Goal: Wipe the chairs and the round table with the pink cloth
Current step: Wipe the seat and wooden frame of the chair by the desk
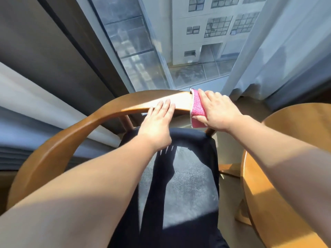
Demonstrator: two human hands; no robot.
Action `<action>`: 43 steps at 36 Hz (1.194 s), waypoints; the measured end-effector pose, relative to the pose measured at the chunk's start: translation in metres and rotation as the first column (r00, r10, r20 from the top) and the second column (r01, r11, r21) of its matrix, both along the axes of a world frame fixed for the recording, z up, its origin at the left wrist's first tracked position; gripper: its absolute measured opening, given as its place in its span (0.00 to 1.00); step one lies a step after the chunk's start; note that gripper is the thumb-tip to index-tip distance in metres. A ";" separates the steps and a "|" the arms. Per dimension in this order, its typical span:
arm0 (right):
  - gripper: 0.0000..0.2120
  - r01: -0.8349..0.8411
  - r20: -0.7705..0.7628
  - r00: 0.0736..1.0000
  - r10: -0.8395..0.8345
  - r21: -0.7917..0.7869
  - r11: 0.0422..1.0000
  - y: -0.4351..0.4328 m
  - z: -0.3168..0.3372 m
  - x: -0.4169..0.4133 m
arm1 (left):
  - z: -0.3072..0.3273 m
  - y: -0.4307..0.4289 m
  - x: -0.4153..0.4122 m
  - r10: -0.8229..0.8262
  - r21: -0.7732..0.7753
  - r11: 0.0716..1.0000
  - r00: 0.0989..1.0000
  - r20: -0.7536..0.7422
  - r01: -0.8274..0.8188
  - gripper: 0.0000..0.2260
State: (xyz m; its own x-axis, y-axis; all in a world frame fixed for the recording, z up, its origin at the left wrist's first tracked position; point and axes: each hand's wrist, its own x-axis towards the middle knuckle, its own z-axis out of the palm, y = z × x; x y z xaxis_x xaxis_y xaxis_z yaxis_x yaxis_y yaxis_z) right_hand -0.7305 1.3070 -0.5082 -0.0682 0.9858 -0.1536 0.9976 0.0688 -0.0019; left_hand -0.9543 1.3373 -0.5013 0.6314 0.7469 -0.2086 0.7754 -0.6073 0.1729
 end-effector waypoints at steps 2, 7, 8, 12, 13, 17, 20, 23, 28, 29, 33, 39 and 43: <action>0.43 0.032 -0.007 0.999 -0.032 -0.010 0.999 -0.007 0.001 0.006 | 0.000 -0.001 0.002 0.011 -0.010 1.000 1.000 -0.008 -0.011 0.44; 0.41 0.135 -0.063 0.988 -0.139 -0.065 0.989 -0.026 0.006 0.021 | -0.001 -0.002 0.003 0.031 -0.017 0.999 0.999 -0.019 -0.031 0.44; 0.41 0.160 -0.079 0.983 -0.166 -0.076 0.984 -0.029 0.007 0.023 | -0.001 -0.003 0.003 0.030 -0.013 0.999 0.999 -0.023 -0.030 0.44; 0.38 0.265 -0.104 0.955 -0.277 -0.122 0.957 -0.033 0.009 0.018 | -0.002 -0.004 0.003 0.034 0.000 0.999 0.999 -0.042 -0.034 0.45; 0.38 0.296 -0.106 0.945 -0.310 -0.127 0.947 -0.033 0.010 0.017 | -0.002 -0.004 0.003 0.036 0.004 0.999 0.998 -0.048 -0.036 0.45; 0.37 0.452 -0.137 0.869 -0.475 -0.166 0.876 -0.038 0.009 0.012 | -0.002 -0.008 0.003 0.041 0.017 0.999 0.996 -0.077 -0.039 0.43; 0.30 0.605 -0.171 0.754 -0.634 -0.193 0.772 -0.047 0.007 0.009 | -0.001 -0.011 -0.003 0.038 0.057 0.998 0.995 -0.089 -0.033 0.41; 0.19 0.694 -0.161 0.669 -0.726 -0.216 0.687 -0.057 0.011 0.006 | 0.002 -0.022 -0.013 0.055 0.063 0.997 0.996 -0.073 -0.050 0.38; 0.18 0.599 -0.207 0.743 -0.636 -0.218 0.770 -0.079 0.021 -0.005 | 0.005 -0.042 -0.044 0.082 0.067 0.995 0.996 -0.035 -0.080 0.35; 0.18 0.596 -0.257 0.737 -0.626 -0.190 0.780 -0.082 0.021 -0.008 | 0.006 -0.044 -0.051 0.097 0.072 0.993 0.995 -0.028 -0.095 0.34; 0.06 0.597 -0.342 0.721 -0.602 -0.135 0.791 -0.083 0.018 -0.033 | 0.015 -0.061 -0.087 0.171 0.079 0.982 0.985 -0.008 -0.170 0.32; 0.14 0.468 -0.528 0.624 -0.576 -0.338 0.817 -0.092 0.026 -0.100 | 0.036 -0.107 -0.159 0.357 0.046 0.932 0.933 0.035 -0.358 0.24; 0.17 0.355 -0.572 0.518 -0.636 -0.532 0.769 -0.091 0.033 -0.141 | 0.041 -0.144 -0.205 0.481 0.036 0.876 0.876 0.026 -0.482 0.26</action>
State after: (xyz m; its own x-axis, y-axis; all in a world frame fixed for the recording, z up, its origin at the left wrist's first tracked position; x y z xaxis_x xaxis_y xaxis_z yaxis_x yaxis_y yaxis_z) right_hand -0.8717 1.2164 -0.4754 0.1953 0.7899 -0.5813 0.5402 -0.5814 -0.6084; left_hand -1.1595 1.1932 -0.4598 0.1945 0.9668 -0.1655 0.9712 -0.1661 0.1710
